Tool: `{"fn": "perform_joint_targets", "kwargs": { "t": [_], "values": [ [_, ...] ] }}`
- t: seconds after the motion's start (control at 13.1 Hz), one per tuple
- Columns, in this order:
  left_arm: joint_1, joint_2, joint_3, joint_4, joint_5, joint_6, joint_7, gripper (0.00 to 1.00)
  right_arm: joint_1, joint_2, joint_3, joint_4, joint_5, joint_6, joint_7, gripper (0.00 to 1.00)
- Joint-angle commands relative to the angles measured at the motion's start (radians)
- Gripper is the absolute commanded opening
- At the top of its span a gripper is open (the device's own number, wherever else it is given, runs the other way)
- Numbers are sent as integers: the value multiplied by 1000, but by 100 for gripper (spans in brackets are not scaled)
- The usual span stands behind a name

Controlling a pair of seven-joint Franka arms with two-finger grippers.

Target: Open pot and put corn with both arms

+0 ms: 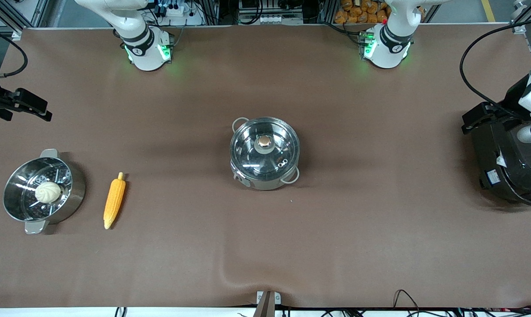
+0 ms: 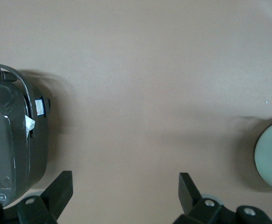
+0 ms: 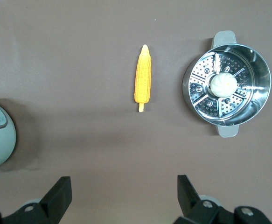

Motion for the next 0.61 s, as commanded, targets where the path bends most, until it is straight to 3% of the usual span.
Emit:
{"fn": "perform_joint_targets", "kwargs": {
  "t": [0.0,0.38,0.54],
  "values": [
    [0,-15,4,5,-16,-16,25,100,15,-2,-6,3,1,-9,-11,100],
    [-5,-3,-2,-5,-29,-19,11,100,13,-3,-6,3,1,-11,-11,100],
    [-37,6,-36,-2,-36,-16,-39,100,13,-6,-6,4,2,-12,-10,100]
  ]
}}
